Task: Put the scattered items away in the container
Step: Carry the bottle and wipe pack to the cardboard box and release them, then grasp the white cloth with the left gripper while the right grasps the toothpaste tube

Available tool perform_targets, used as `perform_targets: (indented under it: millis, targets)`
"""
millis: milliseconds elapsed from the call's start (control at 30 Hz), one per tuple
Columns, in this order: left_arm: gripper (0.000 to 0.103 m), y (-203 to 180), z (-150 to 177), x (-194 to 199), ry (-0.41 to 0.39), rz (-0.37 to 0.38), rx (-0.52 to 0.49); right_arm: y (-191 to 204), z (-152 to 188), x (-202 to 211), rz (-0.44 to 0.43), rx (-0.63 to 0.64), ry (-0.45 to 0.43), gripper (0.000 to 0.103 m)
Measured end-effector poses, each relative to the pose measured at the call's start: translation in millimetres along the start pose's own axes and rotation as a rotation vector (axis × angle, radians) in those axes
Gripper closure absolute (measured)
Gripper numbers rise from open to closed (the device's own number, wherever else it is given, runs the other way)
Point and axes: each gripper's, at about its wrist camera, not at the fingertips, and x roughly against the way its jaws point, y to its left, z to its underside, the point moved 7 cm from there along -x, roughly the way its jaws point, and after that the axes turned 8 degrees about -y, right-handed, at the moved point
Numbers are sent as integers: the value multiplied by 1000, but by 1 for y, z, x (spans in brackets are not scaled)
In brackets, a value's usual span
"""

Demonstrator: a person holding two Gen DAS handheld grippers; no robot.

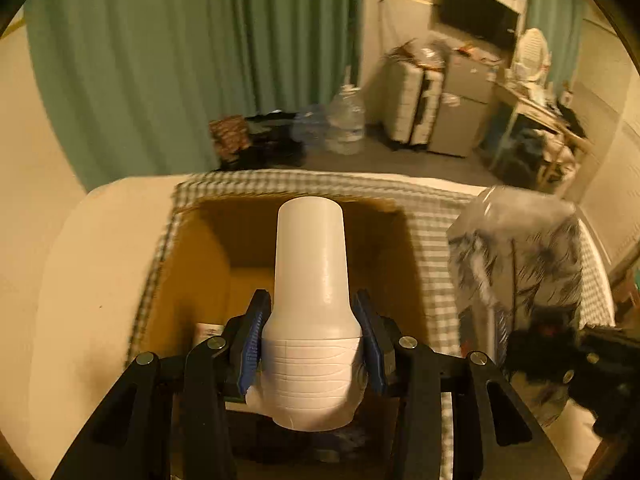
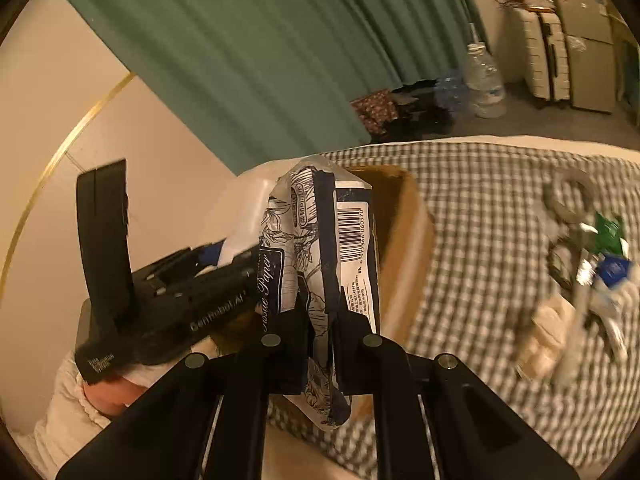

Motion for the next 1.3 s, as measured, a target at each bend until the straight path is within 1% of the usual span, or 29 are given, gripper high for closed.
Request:
perform_targets:
  millis: [100,233,267,300,333,367,400,433,467,500,567,700,767,833,967,1000,1033,1100,1167,1200,1267,1300]
  targets:
    - [59,25,5,-24,23,-15,43,0,-8,-32,13,-8,30,94]
    - [59,43,8,-56,53,-32,62,-4,-16,-75,25,-25,67,94]
    - [59,46,8,-64,60,-35,56,-5,-18,-83,27,-32,71,91]
    - [58,43,8,-68,60,-35,50,-5,-19,-87,30,-40,74,91]
    - [52,45,8,-72,57,-30,36,-10,-22,-93,39,-56,71,91]
    - [32,47,8,-74,55,-29,21,-14,-24,-96,47,-71,59,80]
    - [21,47,7,-77,48,-45,-4,-15,-26,-98,55,-74,48,61]
    - [10,48,5,-78,33,-64,-14,-19,-28,-97,75,-71,25,53]
    - [10,48,6,-77,16,-82,-21,-21,-29,-96,91,-68,9,47]
    - [10,47,6,-78,7,-84,-32,-25,-30,-93,103,-68,-8,47]
    - [10,45,10,-79,24,-79,-47,-35,-33,-83,125,-73,-37,47]
    - [10,38,16,-69,34,-86,-32,-57,-37,-46,220,-51,-105,47]
    - [10,30,17,-56,21,-74,-33,-70,-40,-23,281,-30,-135,47]
    - [10,17,14,-38,-2,-72,-40,-89,-39,13,351,-11,-171,47]
    - [4,-12,5,-3,-37,-49,-45,-128,-38,71,467,-14,-223,45]
    - [4,-21,1,6,-47,-31,-42,-135,-35,84,482,-15,-223,41]
    - [3,-33,0,15,-61,-19,-35,-142,-31,99,498,-3,-219,40]
    - [1,-55,-4,31,-100,-24,-44,-154,-23,129,528,17,-230,39]
    - [0,-80,-3,38,-121,-17,-57,-166,-15,149,537,1,-239,38]
    - [0,-88,-2,40,-120,-12,-57,-172,-10,159,537,-13,-246,38]
    - [0,-117,6,39,-109,18,-48,-181,0,172,547,-37,-256,38]
    - [0,-124,8,39,-109,17,-45,-186,2,176,551,-44,-264,38]
